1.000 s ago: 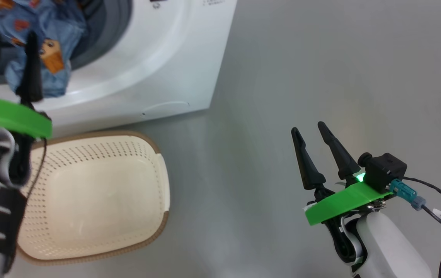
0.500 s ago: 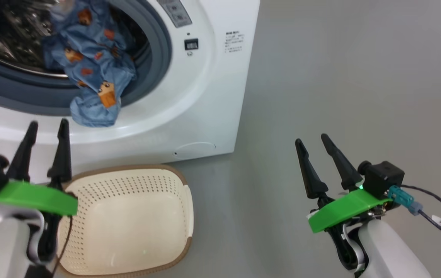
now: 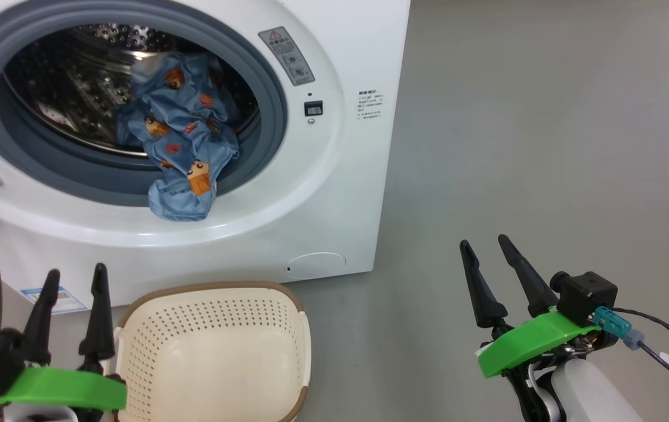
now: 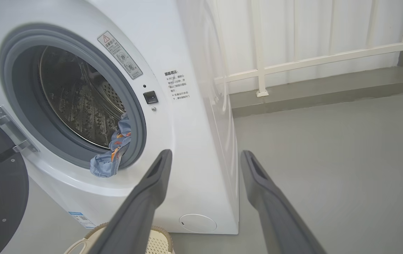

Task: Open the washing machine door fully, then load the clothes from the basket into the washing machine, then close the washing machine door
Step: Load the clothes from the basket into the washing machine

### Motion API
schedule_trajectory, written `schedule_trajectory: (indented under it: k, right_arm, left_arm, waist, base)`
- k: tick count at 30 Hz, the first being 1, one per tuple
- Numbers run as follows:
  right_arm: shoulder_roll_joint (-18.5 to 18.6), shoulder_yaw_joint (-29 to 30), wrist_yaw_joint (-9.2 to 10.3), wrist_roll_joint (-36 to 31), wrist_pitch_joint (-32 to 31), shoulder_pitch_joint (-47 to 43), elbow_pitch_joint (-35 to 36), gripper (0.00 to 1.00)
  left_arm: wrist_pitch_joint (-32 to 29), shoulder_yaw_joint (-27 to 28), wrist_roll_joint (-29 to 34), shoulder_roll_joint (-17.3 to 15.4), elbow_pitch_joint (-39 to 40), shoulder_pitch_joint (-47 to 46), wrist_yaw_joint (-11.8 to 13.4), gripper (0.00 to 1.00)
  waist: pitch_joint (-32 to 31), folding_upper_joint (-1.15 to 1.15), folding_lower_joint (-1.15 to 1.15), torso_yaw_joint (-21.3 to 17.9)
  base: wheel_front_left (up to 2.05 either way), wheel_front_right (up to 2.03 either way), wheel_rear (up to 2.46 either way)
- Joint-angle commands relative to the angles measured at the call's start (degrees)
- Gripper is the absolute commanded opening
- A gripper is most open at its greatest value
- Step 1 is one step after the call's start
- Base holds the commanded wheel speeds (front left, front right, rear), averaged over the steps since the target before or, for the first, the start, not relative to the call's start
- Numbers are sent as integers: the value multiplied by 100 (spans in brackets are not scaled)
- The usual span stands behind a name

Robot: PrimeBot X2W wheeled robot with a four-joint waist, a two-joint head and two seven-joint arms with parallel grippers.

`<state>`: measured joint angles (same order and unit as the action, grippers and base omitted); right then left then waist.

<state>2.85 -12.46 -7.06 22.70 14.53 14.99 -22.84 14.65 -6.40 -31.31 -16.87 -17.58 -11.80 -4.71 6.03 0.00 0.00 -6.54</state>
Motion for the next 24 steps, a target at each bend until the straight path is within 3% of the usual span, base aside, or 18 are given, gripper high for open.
schedule_trajectory:
  k: [1, 24]
  right_arm:
    - [3, -71, -43, -90, 47, 14, 117, 100]
    - [116, -101, -43, -137, 47, -44, 32, 100]
  left_arm:
    - [35, 257, 91, -128, 211, 9, 38, 100]
    - [35, 301, 198, 112, 625, 500, 147, 100]
  waist:
    - [-81, 0, 0, 51]
    - [-332, 0, 0, 149]
  base:
    - [0, 0, 0]
    - [0, 0, 0]
